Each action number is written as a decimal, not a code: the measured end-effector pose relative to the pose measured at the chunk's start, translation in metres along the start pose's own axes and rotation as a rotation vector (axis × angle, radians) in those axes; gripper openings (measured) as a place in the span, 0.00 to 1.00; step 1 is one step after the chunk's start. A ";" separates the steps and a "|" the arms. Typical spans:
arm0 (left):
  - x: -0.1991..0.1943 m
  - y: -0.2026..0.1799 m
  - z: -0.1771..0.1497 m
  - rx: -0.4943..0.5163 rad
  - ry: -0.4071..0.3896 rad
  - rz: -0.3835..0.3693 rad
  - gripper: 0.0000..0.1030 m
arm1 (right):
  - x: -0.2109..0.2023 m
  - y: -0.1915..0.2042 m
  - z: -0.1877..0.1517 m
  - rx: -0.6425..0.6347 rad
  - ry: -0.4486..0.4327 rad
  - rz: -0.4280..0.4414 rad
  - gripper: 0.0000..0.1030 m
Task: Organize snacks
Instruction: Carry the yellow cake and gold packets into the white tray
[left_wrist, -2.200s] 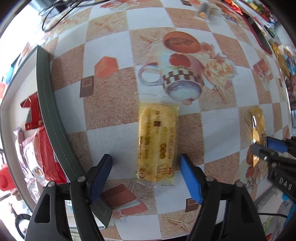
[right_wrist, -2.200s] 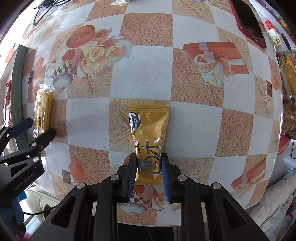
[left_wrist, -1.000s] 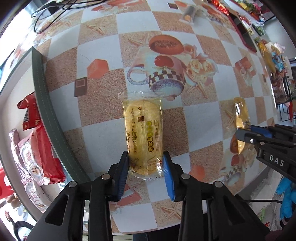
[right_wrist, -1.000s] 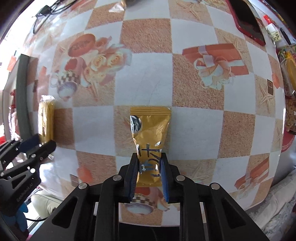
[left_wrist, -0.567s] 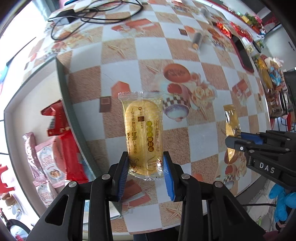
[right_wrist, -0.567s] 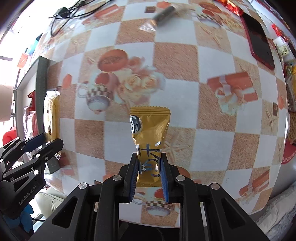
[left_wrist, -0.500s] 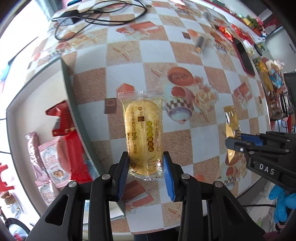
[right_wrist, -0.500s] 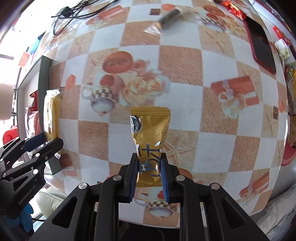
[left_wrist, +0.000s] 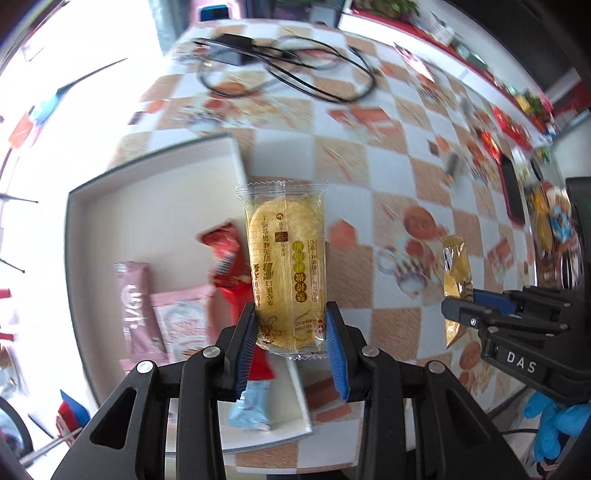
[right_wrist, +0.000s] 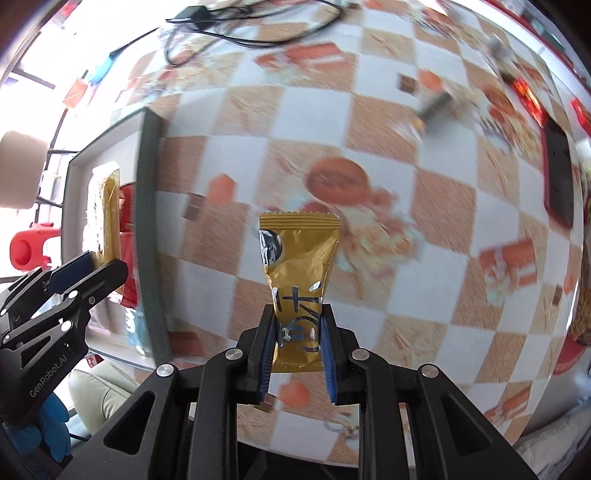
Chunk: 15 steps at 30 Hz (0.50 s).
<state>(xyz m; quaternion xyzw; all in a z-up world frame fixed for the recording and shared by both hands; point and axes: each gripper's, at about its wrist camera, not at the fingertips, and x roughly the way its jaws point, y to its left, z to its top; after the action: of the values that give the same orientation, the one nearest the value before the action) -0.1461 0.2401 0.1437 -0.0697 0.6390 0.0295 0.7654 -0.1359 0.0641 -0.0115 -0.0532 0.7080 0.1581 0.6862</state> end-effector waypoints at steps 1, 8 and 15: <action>-0.002 0.006 0.001 -0.010 -0.007 0.005 0.38 | -0.003 0.006 0.005 -0.016 -0.003 0.002 0.23; -0.007 0.052 0.000 -0.085 -0.017 0.044 0.38 | 0.006 0.065 0.028 -0.109 -0.010 0.016 0.23; 0.000 0.094 -0.003 -0.163 0.004 0.076 0.38 | 0.020 0.116 0.043 -0.188 -0.001 0.031 0.23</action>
<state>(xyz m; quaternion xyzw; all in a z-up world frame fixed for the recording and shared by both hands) -0.1614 0.3321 0.1362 -0.1075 0.6382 0.1101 0.7544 -0.1298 0.1888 -0.0140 -0.1062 0.6904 0.2343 0.6762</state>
